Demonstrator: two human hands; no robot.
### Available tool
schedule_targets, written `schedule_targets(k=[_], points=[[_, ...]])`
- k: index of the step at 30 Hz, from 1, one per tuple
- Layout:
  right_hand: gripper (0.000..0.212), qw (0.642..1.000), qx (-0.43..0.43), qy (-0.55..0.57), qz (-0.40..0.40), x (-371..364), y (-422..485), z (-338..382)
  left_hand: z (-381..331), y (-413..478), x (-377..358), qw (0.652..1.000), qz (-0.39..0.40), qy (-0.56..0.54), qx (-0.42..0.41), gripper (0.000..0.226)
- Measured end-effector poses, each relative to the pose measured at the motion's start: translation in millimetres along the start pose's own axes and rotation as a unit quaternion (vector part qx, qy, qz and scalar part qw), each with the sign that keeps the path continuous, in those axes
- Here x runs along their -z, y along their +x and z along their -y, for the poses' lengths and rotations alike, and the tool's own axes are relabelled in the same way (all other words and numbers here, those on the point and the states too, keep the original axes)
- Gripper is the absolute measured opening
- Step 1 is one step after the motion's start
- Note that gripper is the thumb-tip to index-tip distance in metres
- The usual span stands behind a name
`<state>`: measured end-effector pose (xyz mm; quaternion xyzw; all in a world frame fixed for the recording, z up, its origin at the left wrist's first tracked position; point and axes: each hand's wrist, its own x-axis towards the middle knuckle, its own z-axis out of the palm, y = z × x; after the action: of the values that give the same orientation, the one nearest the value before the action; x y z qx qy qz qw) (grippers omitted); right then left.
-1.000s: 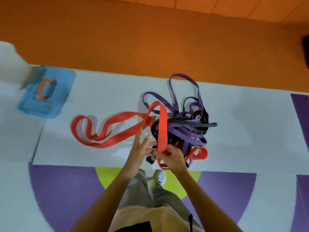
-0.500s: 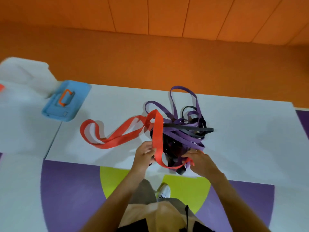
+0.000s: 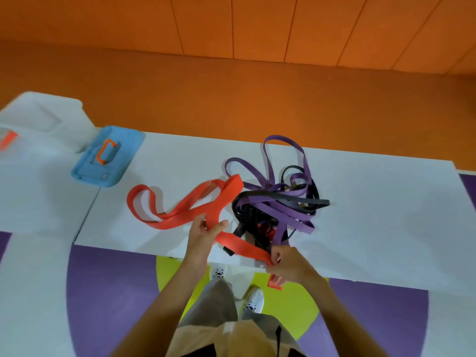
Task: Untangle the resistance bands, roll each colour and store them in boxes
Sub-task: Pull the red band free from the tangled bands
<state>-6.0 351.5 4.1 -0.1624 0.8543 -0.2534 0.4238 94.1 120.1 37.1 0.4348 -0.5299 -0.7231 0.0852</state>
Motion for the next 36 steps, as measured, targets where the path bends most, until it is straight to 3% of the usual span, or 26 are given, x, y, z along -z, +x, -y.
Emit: schedule_targets(k=[5,8,12,15,18,22,25,29,31,34,36], points=[[0.034,0.992,0.048,0.108,0.044,-14,14,40,-7,8,24,0.992,-0.055,0.089,-0.064,0.041],[0.032,0.976,0.062,0.171,0.116,-19,23,60,-21,15,46,0.993,-0.078,0.031,-0.087,0.045],[0.02,0.968,0.086,0.139,0.192,-33,32,85,-41,23,77,0.991,-0.096,-0.061,-0.077,0.05],[0.012,0.956,0.081,0.205,0.195,-48,37,109,-46,34,94,0.988,-0.124,-0.06,-0.076,0.041],[0.021,0.94,0.046,0.286,0.179,-55,47,132,-43,48,102,0.987,-0.142,-0.004,-0.075,0.017],[0.029,0.939,0.07,0.291,0.17,-52,63,161,-36,60,102,0.991,-0.092,0.055,-0.075,0.013],[0.032,0.926,0.082,0.34,0.143,-48,72,180,-38,71,93,0.991,-0.018,0.105,-0.084,0.03],[0.028,0.9,0.089,0.411,0.111,-45,81,193,-38,79,72,0.989,0.065,0.074,0.107,0.069],[0.029,0.904,0.09,0.404,0.107,-43,84,195,-36,87,64,0.98,0.099,-0.002,0.172,0.062],[0.031,0.903,0.076,0.4,0.141,-39,89,186,-34,102,59,0.982,0.106,-0.013,0.154,0.044],[0.028,0.942,0.067,0.307,0.117,-31,92,173,-30,110,61,0.98,0.121,0.001,0.156,0.049]])
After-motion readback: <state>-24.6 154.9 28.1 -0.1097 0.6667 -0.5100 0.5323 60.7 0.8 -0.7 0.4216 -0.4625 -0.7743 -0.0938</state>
